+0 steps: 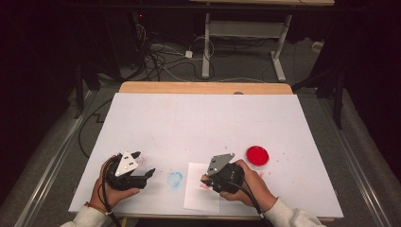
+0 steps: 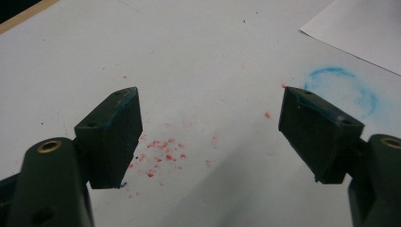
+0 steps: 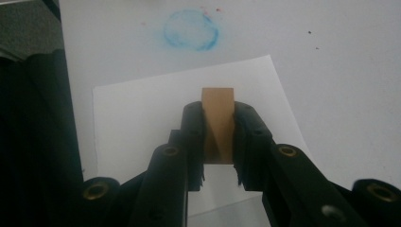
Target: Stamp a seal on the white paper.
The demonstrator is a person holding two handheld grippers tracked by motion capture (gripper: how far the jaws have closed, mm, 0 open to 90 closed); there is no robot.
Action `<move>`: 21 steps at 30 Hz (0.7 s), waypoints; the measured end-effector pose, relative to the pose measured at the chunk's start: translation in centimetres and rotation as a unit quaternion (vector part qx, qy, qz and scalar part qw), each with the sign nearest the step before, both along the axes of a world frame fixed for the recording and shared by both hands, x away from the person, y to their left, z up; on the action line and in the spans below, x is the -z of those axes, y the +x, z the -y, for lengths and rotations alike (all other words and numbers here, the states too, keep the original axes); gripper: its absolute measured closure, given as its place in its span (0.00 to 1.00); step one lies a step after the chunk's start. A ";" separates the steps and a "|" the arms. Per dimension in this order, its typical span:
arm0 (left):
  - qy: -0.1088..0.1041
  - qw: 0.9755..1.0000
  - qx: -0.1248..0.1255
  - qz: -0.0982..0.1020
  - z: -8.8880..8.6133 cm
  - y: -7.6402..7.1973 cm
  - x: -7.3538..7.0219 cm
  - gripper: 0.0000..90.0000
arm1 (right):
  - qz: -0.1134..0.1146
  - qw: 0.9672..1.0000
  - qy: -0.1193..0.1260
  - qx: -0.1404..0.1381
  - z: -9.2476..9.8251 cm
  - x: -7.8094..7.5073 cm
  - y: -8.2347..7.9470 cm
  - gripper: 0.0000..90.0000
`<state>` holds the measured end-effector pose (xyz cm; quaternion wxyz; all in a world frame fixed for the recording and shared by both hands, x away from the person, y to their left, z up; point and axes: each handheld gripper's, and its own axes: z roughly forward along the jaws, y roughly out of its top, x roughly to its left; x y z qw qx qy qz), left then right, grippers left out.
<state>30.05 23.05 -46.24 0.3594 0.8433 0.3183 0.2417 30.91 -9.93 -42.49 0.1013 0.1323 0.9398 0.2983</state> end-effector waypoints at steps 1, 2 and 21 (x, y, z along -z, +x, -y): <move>0.003 1.000 0.001 0.000 0.1 0.0 0.0 0.24 | 0.002 1.000 0.003 0.001 0.2 -0.2 0.0 0.84; 0.004 1.000 0.001 0.000 0.1 0.0 0.0 0.24 | 0.003 1.000 0.006 0.002 0.3 -0.4 0.0 0.84; 0.009 1.000 0.007 -0.001 0.3 -0.2 0.0 0.24 | 0.011 0.999 0.026 0.019 1.6 -2.0 0.0 0.84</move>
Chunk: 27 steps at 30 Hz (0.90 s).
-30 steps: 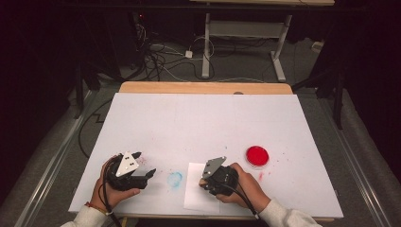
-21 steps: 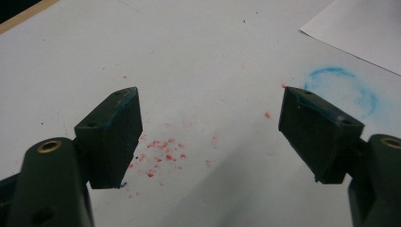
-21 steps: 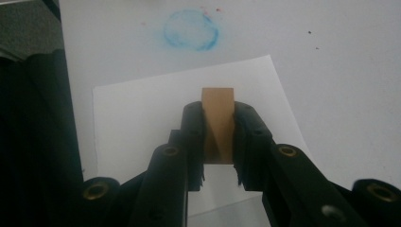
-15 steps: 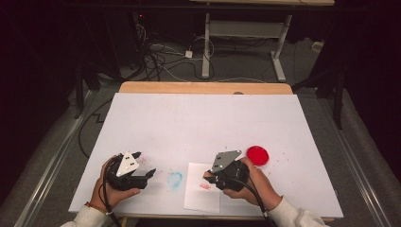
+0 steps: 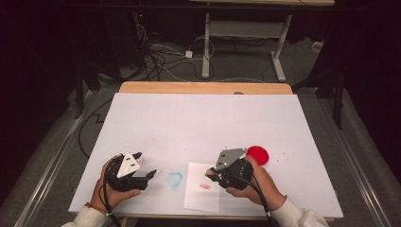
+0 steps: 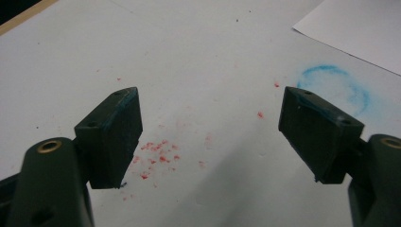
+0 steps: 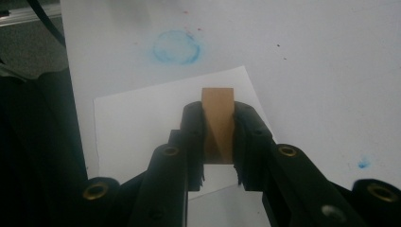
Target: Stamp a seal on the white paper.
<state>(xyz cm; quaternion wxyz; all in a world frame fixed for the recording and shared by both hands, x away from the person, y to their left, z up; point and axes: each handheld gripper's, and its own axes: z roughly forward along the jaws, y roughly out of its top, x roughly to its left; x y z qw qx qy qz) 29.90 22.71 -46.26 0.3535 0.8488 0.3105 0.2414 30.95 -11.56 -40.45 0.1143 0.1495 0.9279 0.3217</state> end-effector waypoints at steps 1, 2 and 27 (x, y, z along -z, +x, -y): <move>0.000 1.000 0.000 0.000 0.0 0.0 0.0 0.24 | -0.001 1.000 -0.001 0.001 0.0 0.0 0.0 0.84; -0.001 1.000 -0.001 0.000 0.0 0.0 0.0 0.24 | -0.004 1.000 -0.003 -0.001 0.0 0.0 0.0 0.84; -0.001 1.000 0.000 0.001 0.0 0.0 -0.1 0.24 | 0.025 0.998 0.015 0.052 3.7 -1.5 1.2 0.84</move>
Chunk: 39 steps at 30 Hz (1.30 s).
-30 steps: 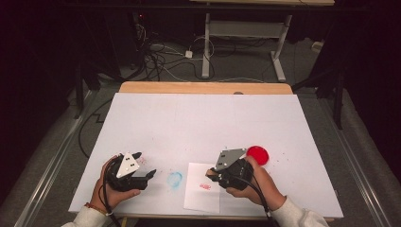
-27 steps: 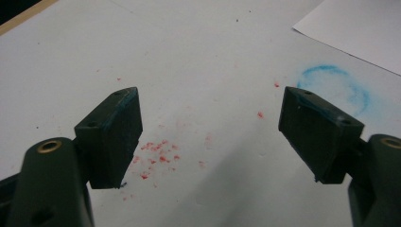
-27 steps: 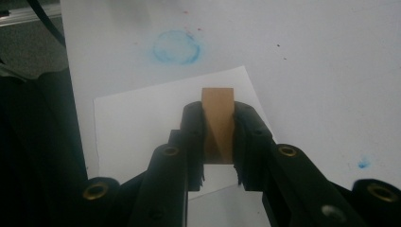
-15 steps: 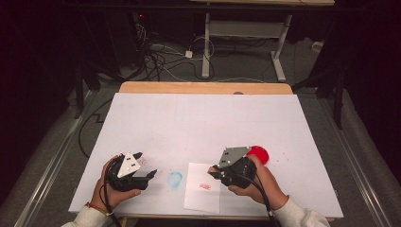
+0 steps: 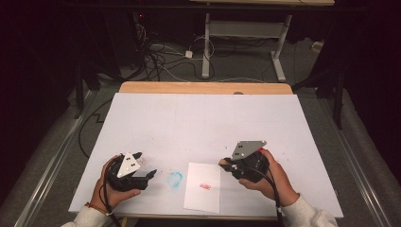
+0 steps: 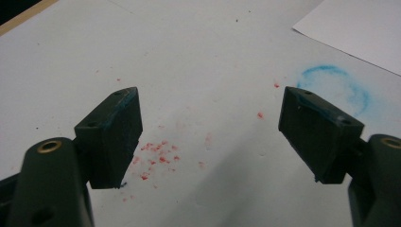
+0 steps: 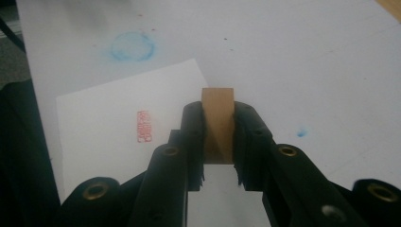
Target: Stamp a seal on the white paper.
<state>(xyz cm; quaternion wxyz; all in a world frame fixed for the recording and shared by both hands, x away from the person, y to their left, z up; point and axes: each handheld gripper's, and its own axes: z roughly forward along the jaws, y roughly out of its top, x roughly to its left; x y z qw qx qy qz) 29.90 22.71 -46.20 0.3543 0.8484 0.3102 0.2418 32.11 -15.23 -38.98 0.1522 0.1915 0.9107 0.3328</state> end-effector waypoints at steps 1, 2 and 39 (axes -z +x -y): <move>0.000 1.000 0.000 0.000 0.0 0.0 0.0 0.24 | -0.002 1.000 0.000 0.005 0.2 -0.1 0.0 0.84; 0.001 1.000 0.000 0.001 0.0 0.0 0.0 0.24 | 0.002 1.000 -0.004 0.006 0.4 -0.1 0.1 0.84; 0.000 1.000 0.003 -0.001 0.0 0.2 0.1 0.24 | -0.014 0.990 -0.040 0.136 7.5 1.7 4.2 0.84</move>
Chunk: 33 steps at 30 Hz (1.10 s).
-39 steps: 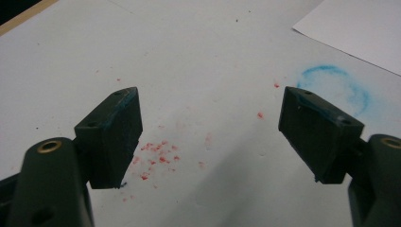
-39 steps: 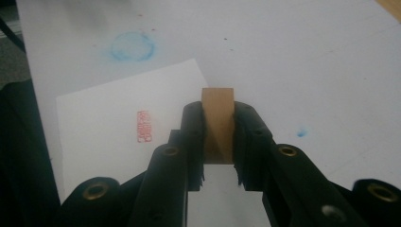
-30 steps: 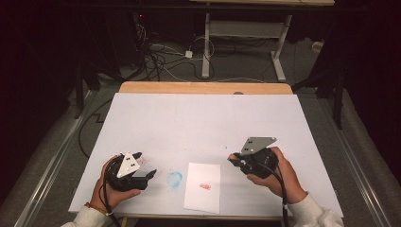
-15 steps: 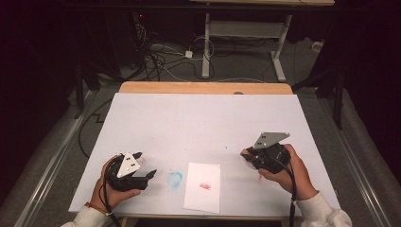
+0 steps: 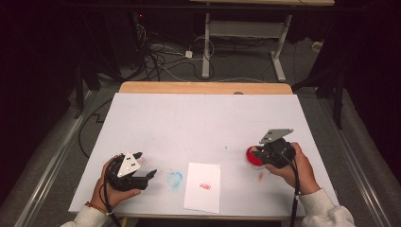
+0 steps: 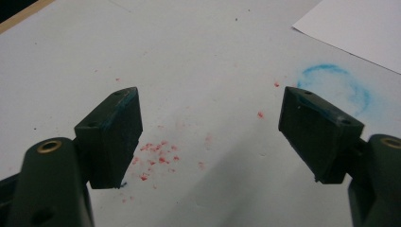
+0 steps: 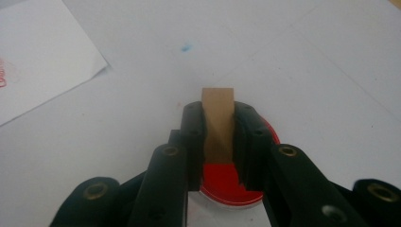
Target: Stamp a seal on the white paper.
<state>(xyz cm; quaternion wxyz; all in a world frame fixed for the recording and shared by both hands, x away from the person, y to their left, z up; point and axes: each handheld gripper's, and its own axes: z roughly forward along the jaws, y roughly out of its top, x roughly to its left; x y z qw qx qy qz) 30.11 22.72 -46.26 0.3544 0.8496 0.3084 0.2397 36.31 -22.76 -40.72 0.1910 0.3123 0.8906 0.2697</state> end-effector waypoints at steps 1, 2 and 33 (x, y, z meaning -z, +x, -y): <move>-0.002 1.000 0.000 0.000 0.0 0.1 0.0 0.24 | -0.002 1.000 0.000 0.003 0.1 0.2 0.1 0.84; -0.003 1.000 0.000 -0.001 0.0 0.2 0.0 0.24 | -0.005 1.000 -0.003 0.004 0.2 0.3 0.2 0.84; 0.000 1.000 -0.002 -0.006 -0.4 0.0 0.3 0.24 | -0.067 0.997 -0.021 0.032 0.6 3.0 2.7 0.84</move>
